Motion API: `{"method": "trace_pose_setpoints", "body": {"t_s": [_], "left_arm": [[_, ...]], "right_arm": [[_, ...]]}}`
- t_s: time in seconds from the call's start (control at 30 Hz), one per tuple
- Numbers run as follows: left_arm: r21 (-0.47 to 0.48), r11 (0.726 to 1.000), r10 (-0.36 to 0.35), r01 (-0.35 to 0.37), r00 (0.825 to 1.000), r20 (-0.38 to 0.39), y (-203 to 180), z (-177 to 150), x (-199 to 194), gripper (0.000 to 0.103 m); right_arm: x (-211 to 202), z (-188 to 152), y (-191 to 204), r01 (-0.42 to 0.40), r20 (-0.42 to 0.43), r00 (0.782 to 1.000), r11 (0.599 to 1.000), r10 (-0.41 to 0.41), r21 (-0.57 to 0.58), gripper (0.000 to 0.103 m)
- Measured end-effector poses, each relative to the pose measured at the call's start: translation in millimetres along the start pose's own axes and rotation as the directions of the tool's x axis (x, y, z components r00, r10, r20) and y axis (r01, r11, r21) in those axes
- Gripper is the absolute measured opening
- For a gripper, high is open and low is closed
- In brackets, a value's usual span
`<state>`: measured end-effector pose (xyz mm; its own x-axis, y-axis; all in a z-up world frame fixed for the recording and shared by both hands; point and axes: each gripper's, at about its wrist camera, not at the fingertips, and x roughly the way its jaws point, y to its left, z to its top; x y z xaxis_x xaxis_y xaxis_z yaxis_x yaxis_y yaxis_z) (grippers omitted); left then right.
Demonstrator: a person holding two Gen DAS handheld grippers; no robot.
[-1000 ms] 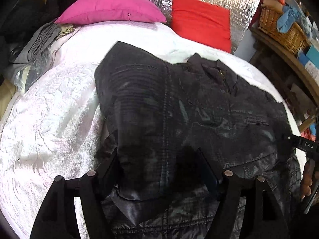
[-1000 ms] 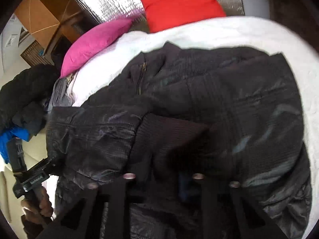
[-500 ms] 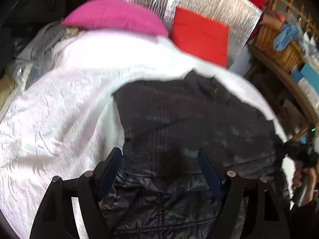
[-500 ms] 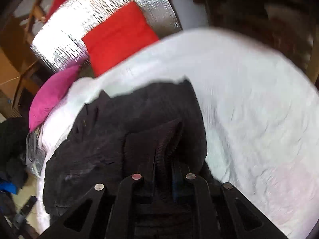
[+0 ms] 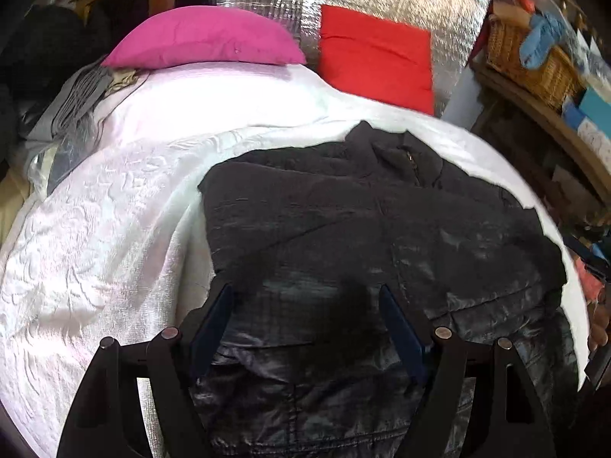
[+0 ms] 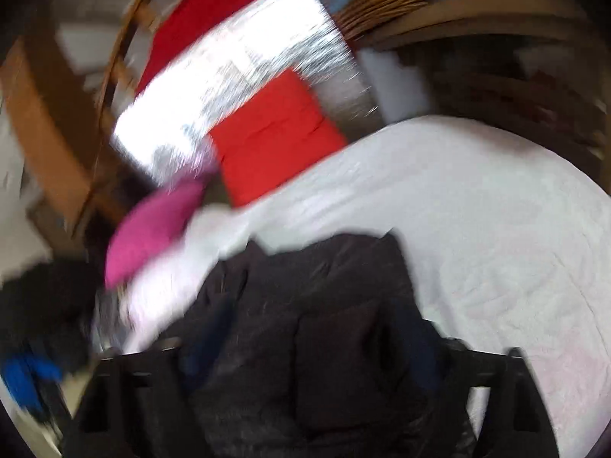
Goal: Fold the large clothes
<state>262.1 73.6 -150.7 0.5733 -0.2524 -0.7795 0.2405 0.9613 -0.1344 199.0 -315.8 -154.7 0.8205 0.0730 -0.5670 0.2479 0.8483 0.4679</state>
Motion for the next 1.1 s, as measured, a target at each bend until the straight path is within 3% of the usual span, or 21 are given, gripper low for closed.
{"method": "trace_pose_setpoints", "body": {"t_s": [0.1,0.17,0.27,0.37,0.47,0.53,0.6,0.63,0.7,0.8,0.87,0.97,1.1], "left_arm": [[0.055,0.997,0.065,-0.062,0.996,-0.064,-11,-5,18,0.079],[0.094,0.991,0.109,-0.1,0.99,-0.091,-14,-9,27,0.08],[0.086,0.992,0.097,-0.09,0.992,-0.08,-14,-3,20,0.08],[0.043,0.998,0.041,-0.039,0.998,-0.04,-11,2,5,0.08],[0.04,0.999,0.01,-0.011,1.0,0.011,-14,9,-6,0.08],[0.058,0.998,0.022,-0.022,1.0,0.008,-17,11,-3,0.08],[0.087,0.995,0.05,-0.045,0.997,-0.058,-24,6,13,0.08],[0.109,0.992,0.074,-0.062,0.992,-0.107,-27,3,25,0.08],[0.135,0.988,0.094,-0.078,0.988,-0.119,-29,-1,32,0.081],[0.123,0.991,0.071,-0.058,0.992,-0.103,-28,6,21,0.081],[0.074,0.996,0.053,-0.048,0.996,-0.07,-18,14,12,0.081],[0.021,0.998,0.061,-0.06,0.997,-0.039,-6,25,7,0.081],[0.035,0.983,0.184,-0.181,0.979,-0.089,-2,19,25,0.081]], "right_arm": [[35,-17,15,0.047,-0.153,0.986,0.994,-0.061,-0.097,0.059],[61,-28,11,0.094,-0.262,0.957,0.987,-0.126,-0.133,0.06],[61,-28,17,0.094,-0.254,0.957,0.981,-0.136,-0.17,0.06],[45,-25,21,0.004,-0.228,0.973,0.993,-0.03,-0.115,0.06],[32,-26,42,-0.097,-0.185,0.98,0.983,0.067,-0.157,0.06],[34,-36,62,-0.16,-0.212,0.97,0.965,0.116,-0.206,0.06],[42,-48,76,-0.19,-0.278,0.953,0.951,0.12,-0.242,0.06],[54,-58,83,-0.186,-0.338,0.937,0.945,0.088,-0.27,0.06],[68,-76,80,-0.154,-0.423,0.906,0.934,0.003,-0.323,0.06],[65,-69,79,-0.175,-0.429,0.903,0.933,0.024,-0.316,0.06],[52,-46,68,-0.195,-0.371,0.924,0.951,0.096,-0.241,0.06],[45,-14,40,-0.125,-0.24,0.967,0.979,0.085,-0.158,0.06],[63,-3,-1,-0.015,-0.234,0.972,0.998,0.001,-0.058,0.059]]}}
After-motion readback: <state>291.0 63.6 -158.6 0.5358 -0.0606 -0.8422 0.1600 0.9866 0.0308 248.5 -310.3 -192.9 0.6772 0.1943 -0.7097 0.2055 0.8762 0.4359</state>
